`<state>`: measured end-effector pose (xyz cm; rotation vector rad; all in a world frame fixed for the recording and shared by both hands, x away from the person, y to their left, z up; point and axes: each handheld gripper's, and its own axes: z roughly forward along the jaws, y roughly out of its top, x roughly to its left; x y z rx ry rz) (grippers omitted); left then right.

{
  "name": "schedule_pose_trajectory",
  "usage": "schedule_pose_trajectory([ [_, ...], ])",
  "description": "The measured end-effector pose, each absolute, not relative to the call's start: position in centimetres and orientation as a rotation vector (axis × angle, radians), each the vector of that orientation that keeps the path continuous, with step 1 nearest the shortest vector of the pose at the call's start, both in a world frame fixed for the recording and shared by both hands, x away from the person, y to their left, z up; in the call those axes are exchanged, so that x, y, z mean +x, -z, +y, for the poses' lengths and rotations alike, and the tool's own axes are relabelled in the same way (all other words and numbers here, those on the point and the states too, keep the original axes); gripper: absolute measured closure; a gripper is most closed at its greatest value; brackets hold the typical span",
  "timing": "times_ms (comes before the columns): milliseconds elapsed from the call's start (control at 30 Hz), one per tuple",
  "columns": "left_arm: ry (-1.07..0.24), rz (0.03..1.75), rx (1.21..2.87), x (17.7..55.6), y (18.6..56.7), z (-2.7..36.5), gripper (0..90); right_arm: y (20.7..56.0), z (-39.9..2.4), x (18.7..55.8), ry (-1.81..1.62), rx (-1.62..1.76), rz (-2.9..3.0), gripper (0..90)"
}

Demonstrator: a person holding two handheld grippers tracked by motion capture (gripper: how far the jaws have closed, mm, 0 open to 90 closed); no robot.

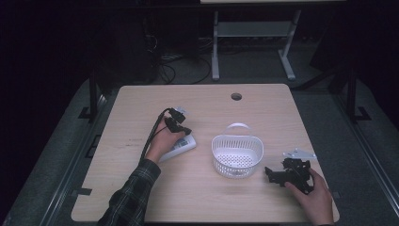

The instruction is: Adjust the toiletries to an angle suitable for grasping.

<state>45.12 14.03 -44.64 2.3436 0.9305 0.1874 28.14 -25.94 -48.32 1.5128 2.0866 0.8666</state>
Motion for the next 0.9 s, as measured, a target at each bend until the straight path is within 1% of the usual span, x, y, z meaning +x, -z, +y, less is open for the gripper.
schedule_pose_trajectory([
  [567, -0.119, 0.873, 2.38, 43.1, 44.7, 12.6, 90.0, 48.3, -25.9, 28.1, -0.866, 1.513, 2.087, 0.0],
  [900, -0.096, 0.829, 2.398, 41.3, 44.2, 11.9, 90.0, 48.3, -25.9, 28.1, -0.866, 1.513, 2.087, 0.0],
])
